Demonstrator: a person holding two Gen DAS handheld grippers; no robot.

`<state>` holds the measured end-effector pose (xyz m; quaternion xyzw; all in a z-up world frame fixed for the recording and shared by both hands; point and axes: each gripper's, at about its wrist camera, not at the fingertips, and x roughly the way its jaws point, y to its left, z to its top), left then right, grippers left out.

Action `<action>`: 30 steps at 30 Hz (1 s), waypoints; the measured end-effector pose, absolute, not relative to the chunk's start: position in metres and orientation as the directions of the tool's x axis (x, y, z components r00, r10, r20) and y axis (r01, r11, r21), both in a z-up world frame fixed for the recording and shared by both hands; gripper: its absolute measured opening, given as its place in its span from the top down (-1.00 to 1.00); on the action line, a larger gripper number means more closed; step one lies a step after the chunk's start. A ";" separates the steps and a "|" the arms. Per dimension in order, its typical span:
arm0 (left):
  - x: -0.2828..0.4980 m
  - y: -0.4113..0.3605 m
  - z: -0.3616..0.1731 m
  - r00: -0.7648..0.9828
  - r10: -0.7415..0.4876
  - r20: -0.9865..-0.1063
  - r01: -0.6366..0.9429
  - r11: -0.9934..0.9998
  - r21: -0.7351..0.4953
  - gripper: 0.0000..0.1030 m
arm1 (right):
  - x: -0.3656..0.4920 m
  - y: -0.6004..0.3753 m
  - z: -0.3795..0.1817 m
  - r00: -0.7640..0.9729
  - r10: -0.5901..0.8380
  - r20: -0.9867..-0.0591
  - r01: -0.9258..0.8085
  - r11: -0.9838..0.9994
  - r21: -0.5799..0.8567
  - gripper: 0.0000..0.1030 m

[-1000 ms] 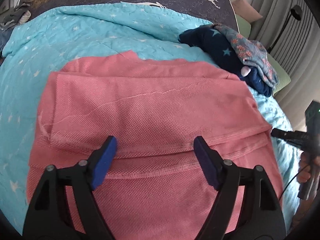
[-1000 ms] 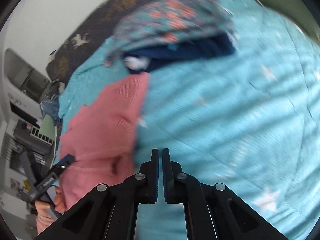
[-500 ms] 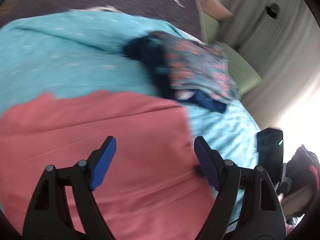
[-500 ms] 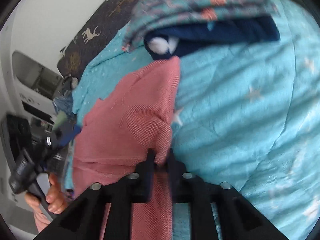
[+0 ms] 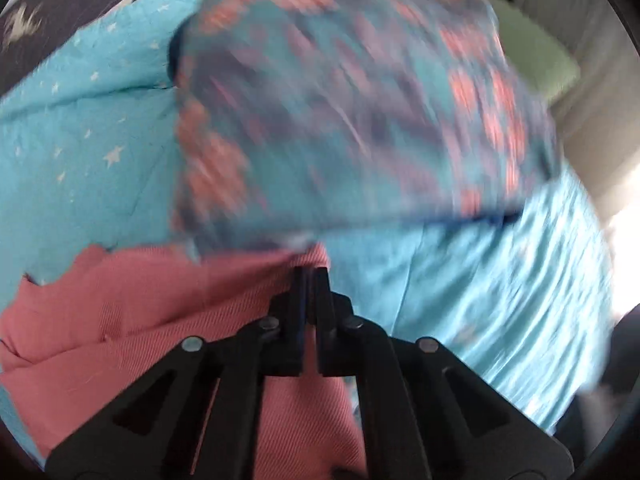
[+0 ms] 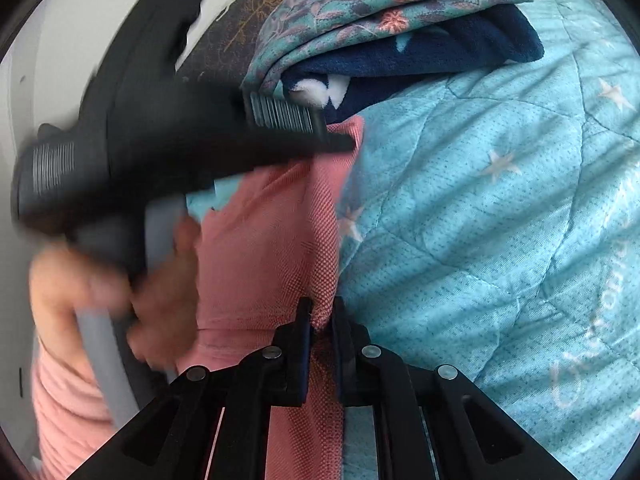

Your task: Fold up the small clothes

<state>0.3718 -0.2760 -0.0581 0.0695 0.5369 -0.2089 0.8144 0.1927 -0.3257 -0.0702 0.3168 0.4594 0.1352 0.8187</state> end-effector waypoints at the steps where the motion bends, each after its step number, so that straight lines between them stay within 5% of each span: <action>1: 0.376 -0.271 -0.054 0.340 -0.309 -0.888 0.403 0.901 -0.159 0.98 | 0.191 -0.323 -0.070 0.540 0.505 -0.674 0.070 0.771 0.633 0.86; 5: 0.368 -0.255 -0.038 0.341 -0.412 -0.845 0.418 0.872 -0.257 0.96 | 0.184 -0.324 -0.070 0.530 0.506 -0.680 0.076 0.770 0.633 0.86; 7: 0.351 -0.239 -0.025 0.372 -0.419 -0.828 0.443 0.864 -0.239 0.73 | 0.178 -0.335 -0.067 0.534 0.515 -0.671 0.093 0.753 0.652 0.79; 9: 0.330 -0.213 -0.008 0.420 -0.433 -0.798 0.459 0.859 -0.225 -0.21 | 0.170 -0.346 -0.062 0.549 0.491 -0.677 0.110 0.760 0.641 0.74; 11: 0.304 -0.175 0.004 0.508 -0.427 -0.748 0.435 0.877 -0.205 -0.51 | 0.159 -0.356 -0.050 0.589 0.434 -0.682 0.127 0.783 0.608 0.74; 18: 0.257 -0.022 -0.023 0.650 -0.163 -0.742 0.150 0.985 -0.086 -0.51 | 0.156 -0.337 -0.007 0.624 0.460 -0.632 -0.015 0.815 0.579 0.68; 22: 0.248 0.067 -0.060 0.610 -0.230 -0.759 -0.019 0.952 -0.304 -0.56 | 0.178 -0.292 -0.003 0.573 0.511 -0.641 -0.128 0.828 0.546 0.42; 24: 0.250 0.085 -0.086 0.580 -0.168 -0.797 -0.111 0.953 -0.282 -0.56 | 0.192 -0.281 -0.013 0.546 0.522 -0.655 -0.118 0.822 0.557 0.40; 27: 0.242 0.098 -0.100 0.598 -0.137 -0.789 -0.164 0.944 -0.288 -0.53 | 0.219 -0.292 -0.058 0.465 0.436 -0.770 0.089 0.843 0.531 0.53; 30: 0.225 0.091 -0.078 0.649 -0.233 -0.724 -0.090 0.922 -0.377 -0.53 | 0.215 -0.310 -0.065 0.486 0.498 -0.718 0.106 0.782 0.614 0.64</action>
